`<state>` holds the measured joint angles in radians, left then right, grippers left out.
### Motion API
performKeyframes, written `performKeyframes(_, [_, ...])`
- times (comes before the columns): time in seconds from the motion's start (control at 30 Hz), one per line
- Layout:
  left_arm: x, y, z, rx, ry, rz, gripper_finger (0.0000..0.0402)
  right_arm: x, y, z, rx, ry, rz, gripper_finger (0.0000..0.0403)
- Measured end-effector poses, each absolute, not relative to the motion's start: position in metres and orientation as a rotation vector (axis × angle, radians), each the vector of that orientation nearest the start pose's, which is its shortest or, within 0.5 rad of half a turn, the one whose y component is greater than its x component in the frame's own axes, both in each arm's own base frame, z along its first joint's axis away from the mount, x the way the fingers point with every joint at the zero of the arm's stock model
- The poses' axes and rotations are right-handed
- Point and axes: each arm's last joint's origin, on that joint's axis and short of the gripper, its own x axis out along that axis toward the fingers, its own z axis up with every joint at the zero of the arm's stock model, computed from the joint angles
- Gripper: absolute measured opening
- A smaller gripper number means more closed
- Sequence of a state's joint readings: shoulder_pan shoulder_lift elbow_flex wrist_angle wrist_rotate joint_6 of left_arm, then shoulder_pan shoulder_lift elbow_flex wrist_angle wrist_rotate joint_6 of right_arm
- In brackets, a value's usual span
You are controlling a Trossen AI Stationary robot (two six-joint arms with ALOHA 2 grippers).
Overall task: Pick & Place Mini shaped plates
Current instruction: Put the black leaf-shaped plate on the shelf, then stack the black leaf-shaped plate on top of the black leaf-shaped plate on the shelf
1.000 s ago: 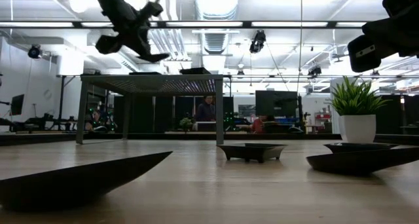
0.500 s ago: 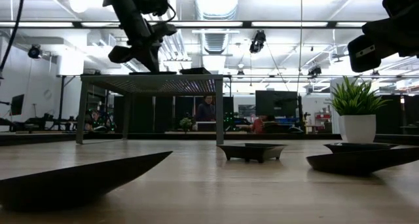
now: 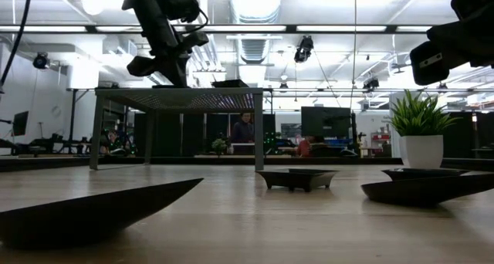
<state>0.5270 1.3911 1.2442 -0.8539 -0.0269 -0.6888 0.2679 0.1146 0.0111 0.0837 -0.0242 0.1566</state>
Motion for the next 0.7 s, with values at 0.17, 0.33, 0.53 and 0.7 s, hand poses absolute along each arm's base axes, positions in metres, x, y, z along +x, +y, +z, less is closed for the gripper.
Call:
performKeyframes(0.17, [0.238,0.14,0.306,-0.857,0.774,0.847,0.0026,0.1,0.028,0.166,0.153,0.042,0.29,0.0008])
performKeyframes(0.33, [0.237,0.14,0.306,-0.837,0.77,0.865,0.0049,0.1,0.028,0.166,0.153,0.043,0.29,0.0008])
performKeyframes(0.53, [0.233,0.137,0.32,-0.837,0.728,0.829,0.0064,0.1,0.028,0.166,0.153,0.042,0.29,0.0008])
performKeyframes(0.7, [0.228,0.124,0.337,-0.81,0.684,0.752,0.0064,0.1,0.028,0.166,0.153,0.042,0.29,0.0008])
